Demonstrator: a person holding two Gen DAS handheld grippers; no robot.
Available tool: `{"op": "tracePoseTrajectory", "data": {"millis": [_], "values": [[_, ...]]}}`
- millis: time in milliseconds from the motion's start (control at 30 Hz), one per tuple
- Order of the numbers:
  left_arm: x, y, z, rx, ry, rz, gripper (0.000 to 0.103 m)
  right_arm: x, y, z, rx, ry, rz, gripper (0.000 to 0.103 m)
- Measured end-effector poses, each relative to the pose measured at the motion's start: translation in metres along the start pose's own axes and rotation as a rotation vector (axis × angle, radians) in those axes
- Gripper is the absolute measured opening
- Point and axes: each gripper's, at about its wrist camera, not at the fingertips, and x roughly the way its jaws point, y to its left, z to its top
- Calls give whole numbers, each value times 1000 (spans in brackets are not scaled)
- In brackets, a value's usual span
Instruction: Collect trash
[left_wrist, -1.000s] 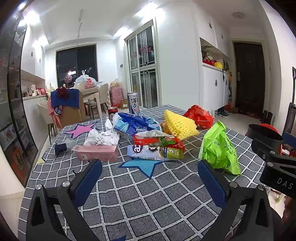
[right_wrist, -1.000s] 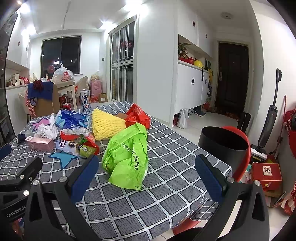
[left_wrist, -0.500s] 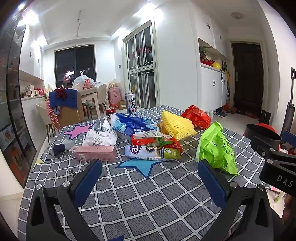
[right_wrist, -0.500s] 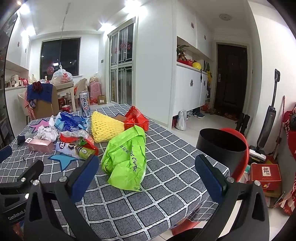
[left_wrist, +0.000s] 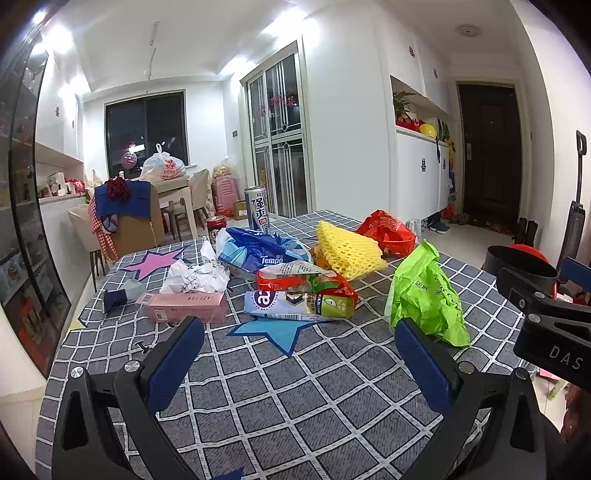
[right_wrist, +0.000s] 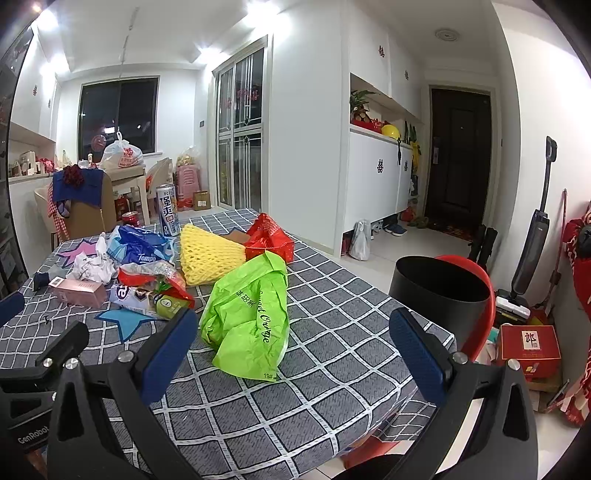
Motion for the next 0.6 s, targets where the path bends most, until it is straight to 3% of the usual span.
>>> {"op": "tracePoseTrajectory", "data": {"millis": [600], "values": [[-3, -3, 0, 7, 0, -8, 103, -1, -2, 0, 4, -2, -3, 103]]}}
